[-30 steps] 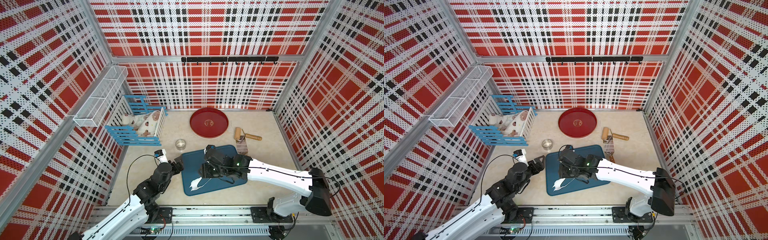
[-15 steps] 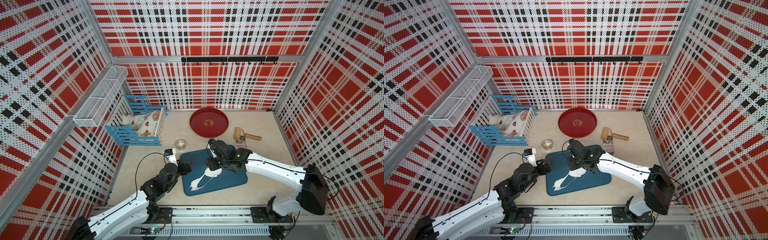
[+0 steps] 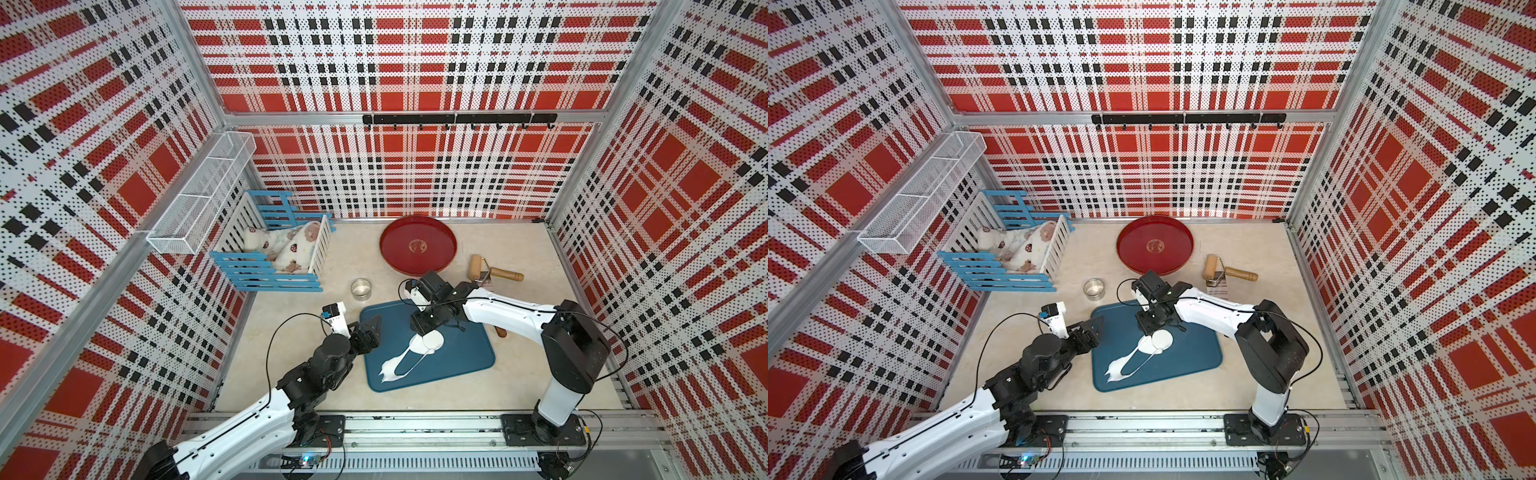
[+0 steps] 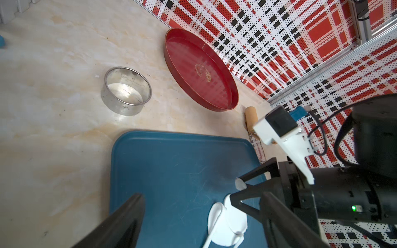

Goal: Roll out the dumpling wrappers from the dough
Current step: Remove the dumpling wrapper from the work surface.

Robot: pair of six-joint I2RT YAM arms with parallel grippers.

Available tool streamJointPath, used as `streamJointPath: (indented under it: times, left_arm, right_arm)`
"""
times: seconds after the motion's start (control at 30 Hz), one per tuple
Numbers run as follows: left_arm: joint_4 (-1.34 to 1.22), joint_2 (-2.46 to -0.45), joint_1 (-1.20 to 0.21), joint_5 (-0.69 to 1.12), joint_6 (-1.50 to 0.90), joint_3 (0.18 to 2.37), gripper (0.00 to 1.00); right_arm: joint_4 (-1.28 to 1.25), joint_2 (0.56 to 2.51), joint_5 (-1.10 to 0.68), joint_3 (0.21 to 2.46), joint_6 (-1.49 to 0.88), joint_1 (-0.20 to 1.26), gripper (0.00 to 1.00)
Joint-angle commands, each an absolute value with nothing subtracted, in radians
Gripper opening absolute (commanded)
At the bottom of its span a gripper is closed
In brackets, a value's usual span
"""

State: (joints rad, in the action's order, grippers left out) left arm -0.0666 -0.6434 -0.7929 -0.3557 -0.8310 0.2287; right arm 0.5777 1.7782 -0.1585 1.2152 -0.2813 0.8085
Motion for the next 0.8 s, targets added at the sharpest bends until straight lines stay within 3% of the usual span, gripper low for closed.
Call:
streamJointPath:
  times: [0.0,0.77]
  left_arm:
    - [-0.098,-0.65,-0.798,-0.37,-0.836,0.213,0.88]
    - [-0.121,-0.662,-0.797,-0.38,-0.85,0.192,0.88]
  right_arm:
    - [0.578,1.818,-0.2,1.24,-0.25,0.81,0.47]
    - [0.572,1.887,-0.265,1.212,-0.259,0.807,0.45]
